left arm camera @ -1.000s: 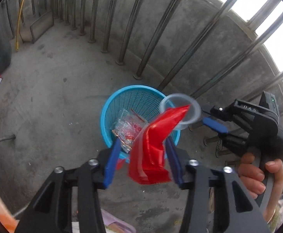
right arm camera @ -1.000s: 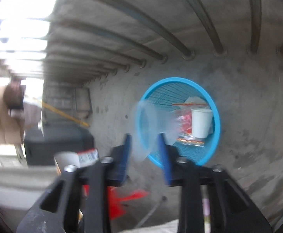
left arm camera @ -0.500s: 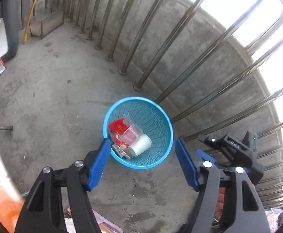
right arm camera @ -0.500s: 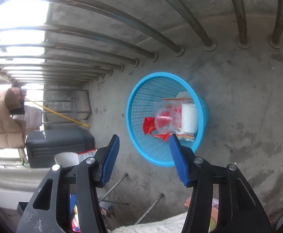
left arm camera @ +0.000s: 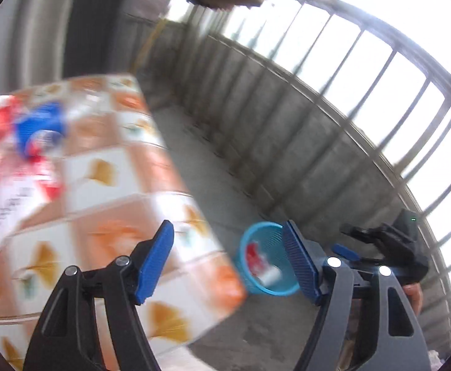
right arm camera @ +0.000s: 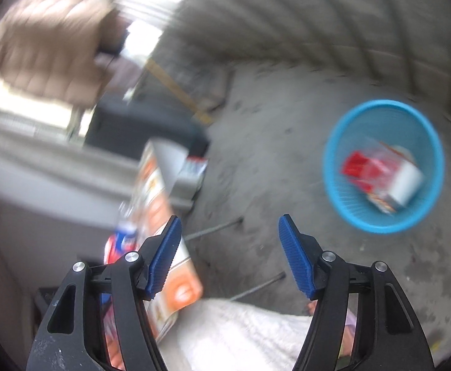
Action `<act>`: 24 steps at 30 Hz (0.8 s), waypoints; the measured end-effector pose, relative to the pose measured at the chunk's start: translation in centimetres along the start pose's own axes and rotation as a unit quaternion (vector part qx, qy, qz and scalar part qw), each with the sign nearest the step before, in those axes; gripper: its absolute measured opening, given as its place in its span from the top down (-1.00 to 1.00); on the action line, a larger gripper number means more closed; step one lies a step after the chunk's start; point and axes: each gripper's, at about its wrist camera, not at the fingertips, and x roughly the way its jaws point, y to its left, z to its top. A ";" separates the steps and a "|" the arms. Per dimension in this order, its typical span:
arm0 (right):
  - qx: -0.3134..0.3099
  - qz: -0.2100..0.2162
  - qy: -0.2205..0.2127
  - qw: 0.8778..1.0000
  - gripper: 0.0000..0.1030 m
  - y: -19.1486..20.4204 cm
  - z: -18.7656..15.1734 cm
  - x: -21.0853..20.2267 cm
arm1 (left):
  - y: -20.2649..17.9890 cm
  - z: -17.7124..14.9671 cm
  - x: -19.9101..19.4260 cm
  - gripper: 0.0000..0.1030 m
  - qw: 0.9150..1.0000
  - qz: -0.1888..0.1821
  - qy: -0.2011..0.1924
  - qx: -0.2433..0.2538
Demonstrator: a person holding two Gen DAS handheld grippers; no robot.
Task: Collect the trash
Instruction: 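Move both grippers back over the table toward the bottle and snack bag, then grasp the Pepsi bottle with the right gripper while the left gripper grasps the red-and-white snack bag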
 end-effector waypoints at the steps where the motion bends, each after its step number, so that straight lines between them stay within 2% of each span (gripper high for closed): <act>1: -0.019 0.005 0.012 1.000 -0.25 1.5 -0.3 0.7 | 1.9 -0.2 -1.6 -0.36 1.000 0.021 -0.017 -0.008; 6: -0.083 0.038 0.076 0.993 -0.31 8.6 -2.1 5.4 | 10.5 -0.7 -8.0 -0.36 0.989 0.103 -0.085 -0.058; 9: -0.119 0.065 0.124 0.983 -0.34 13.8 -4.0 9.6 | 15.9 -0.8 -10.9 -0.36 0.978 0.143 -0.113 -0.105; 15: -0.156 0.100 0.218 0.958 -0.39 22.9 -8.2 18.2 | 21.3 -0.9 -13.3 -0.36 0.962 0.184 -0.138 -0.145; 18: -0.154 0.091 0.236 0.955 -0.41 25.6 -9.3 21.9 | 23.5 -1.2 -13.2 -0.34 0.958 0.202 -0.132 -0.153; 19: -0.142 0.083 0.243 0.956 -0.42 26.3 -9.4 23.6 | 23.8 -1.2 -12.8 -0.27 0.958 0.208 -0.126 -0.154; 21: -0.118 0.061 0.240 0.962 -0.50 27.2 -9.4 25.9 | 25.0 -1.0 -11.8 -0.19 0.958 0.212 -0.112 -0.160; 24: -0.078 0.017 0.222 0.972 -0.57 27.3 -8.6 28.8 | 26.0 -0.8 -10.2 -0.06 0.961 0.200 -0.098 -0.164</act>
